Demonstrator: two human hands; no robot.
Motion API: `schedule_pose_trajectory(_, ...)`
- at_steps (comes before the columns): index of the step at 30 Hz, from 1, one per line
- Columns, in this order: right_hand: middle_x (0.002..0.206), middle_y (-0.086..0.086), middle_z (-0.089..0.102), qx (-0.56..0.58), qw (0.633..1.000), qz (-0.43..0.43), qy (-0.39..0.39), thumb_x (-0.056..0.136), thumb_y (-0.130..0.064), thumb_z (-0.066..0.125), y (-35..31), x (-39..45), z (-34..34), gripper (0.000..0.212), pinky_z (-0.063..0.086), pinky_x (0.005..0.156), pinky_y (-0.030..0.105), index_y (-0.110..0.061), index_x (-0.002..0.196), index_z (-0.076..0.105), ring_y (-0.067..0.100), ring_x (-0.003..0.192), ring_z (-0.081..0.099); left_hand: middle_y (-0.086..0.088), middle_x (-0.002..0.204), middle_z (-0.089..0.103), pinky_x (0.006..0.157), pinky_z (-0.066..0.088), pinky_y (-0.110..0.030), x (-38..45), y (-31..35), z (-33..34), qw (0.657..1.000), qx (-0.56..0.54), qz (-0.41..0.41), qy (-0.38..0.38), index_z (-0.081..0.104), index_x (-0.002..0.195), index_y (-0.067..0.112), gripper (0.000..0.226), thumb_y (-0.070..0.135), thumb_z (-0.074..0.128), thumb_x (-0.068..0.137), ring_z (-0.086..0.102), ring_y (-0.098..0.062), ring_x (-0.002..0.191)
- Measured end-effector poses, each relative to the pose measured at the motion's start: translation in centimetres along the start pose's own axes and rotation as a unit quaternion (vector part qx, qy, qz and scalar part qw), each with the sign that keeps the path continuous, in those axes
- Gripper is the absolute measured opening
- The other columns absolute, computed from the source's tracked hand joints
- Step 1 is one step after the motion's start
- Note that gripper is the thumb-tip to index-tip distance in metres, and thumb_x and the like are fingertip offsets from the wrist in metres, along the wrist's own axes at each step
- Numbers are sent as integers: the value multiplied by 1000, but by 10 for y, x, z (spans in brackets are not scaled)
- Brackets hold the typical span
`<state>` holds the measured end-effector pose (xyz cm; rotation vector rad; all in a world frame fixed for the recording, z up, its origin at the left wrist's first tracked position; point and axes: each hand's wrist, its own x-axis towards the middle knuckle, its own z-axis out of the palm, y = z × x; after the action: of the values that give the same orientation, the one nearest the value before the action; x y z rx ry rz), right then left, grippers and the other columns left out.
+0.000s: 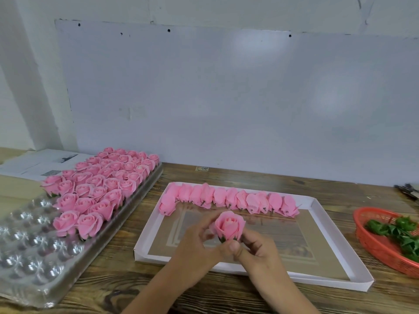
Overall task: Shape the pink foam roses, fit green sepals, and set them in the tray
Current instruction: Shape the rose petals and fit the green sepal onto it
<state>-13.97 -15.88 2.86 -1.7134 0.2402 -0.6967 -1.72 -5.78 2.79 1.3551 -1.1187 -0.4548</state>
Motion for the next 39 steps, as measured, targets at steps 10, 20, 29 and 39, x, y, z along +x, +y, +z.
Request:
schedule_pose_trajectory(10,89,7,71,-93,993,11,-67,93,-19,68,1,-2,-1,12,44,67,29,-23,101,75,6,76,53,2,106,76,81,54,-19,-1,5,-2,997,-60,33,42,79,96,36,17,45,75,82,72,-12,97)
schedule_pose_trajectory(20,90,3,75,-27,999,9,20,76,-37,71,0,-1,2,25,50,70,28,-36,100,76,10,76,63,16,121,67,91,52,-18,-3,3,0,999,-39,-11,-13,60,122,50,59,54,86,69,64,-7,115)
schedule_pose_trajectory(29,82,-9,74,-82,995,21,47,71,-4,84,1,-3,6,40,43,62,12,-38,91,78,-2,75,63,7,113,75,88,52,-21,-3,10,1,992,-93,43,73,81,87,34,30,60,78,73,68,-11,107)
schedule_pose_trajectory(39,93,-9,77,-28,995,-2,98,67,-31,79,2,-1,1,38,50,66,14,-43,102,74,5,87,70,19,125,65,95,53,-24,-3,7,4,999,-25,18,24,60,120,53,58,64,81,68,62,-8,118)
